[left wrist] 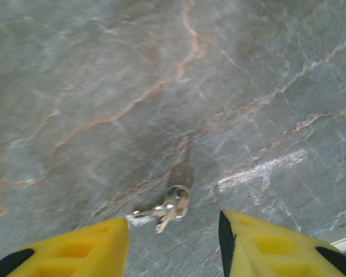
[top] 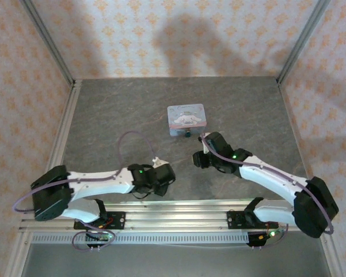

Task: Unlock the padlock with the key

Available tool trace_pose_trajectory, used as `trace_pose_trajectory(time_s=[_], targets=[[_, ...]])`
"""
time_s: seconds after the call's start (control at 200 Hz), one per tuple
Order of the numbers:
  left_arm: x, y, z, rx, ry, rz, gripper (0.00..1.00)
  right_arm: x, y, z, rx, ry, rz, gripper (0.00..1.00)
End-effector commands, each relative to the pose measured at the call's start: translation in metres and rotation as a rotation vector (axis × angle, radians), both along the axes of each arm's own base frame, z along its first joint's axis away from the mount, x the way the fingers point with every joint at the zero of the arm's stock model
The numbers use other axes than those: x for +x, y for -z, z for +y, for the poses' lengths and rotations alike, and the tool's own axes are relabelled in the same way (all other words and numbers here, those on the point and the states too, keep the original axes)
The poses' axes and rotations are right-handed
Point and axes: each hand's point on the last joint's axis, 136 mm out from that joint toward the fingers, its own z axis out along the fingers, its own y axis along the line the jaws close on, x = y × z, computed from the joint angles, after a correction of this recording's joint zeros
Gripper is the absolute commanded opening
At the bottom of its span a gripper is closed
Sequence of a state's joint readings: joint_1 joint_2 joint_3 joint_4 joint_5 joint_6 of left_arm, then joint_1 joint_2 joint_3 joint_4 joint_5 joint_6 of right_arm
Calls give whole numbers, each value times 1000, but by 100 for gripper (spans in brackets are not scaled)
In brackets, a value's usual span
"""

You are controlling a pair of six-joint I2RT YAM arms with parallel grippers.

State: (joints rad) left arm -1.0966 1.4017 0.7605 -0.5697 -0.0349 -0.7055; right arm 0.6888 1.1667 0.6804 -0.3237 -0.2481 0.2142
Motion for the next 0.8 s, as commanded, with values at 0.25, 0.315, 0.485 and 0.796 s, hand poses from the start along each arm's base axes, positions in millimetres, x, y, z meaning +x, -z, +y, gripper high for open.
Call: trace_pose_trajectory(time_s=[0.25, 0.315, 0.485, 0.796], targets=[[8, 13, -4, 158, 51, 2, 35, 1, -2, -22, -14, 98, -15, 35], [7, 16, -2, 173, 53, 10, 34, 1, -2, -23, -13, 101, -17, 35], [2, 24, -1, 180, 51, 42, 31, 2, -1, -24, -12, 109, -16, 35], [6, 16, -4, 177, 86, 22, 0, 5, -10, -26, 28, 144, -16, 35]])
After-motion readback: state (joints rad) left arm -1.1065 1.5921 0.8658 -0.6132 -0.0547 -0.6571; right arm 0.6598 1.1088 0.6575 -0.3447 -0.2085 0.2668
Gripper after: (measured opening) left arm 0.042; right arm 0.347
